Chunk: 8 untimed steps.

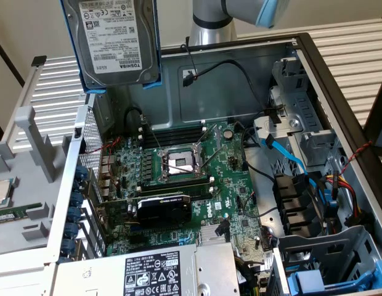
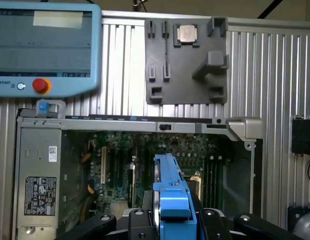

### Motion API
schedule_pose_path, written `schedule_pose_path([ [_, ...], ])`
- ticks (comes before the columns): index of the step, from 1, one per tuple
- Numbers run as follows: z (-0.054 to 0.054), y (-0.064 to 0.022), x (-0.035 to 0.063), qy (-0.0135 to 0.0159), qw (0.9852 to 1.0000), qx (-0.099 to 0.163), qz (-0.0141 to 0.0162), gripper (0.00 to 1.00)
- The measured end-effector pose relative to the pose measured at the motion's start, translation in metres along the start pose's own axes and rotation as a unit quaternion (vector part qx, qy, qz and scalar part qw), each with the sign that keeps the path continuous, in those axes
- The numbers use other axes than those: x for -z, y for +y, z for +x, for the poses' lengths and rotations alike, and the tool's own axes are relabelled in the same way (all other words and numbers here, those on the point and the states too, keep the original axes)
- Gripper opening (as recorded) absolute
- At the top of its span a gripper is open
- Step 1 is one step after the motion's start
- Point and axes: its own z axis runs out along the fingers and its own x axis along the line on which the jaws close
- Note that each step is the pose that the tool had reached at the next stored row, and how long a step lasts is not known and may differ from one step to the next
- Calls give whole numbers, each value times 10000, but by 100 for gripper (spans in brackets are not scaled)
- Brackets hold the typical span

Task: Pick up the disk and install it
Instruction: 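Pick up the disk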

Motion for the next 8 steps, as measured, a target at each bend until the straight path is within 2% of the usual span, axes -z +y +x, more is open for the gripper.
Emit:
schedule_pose_path([
  [8, 183, -273, 54, -8, 10000, 1, -1, 37],
])
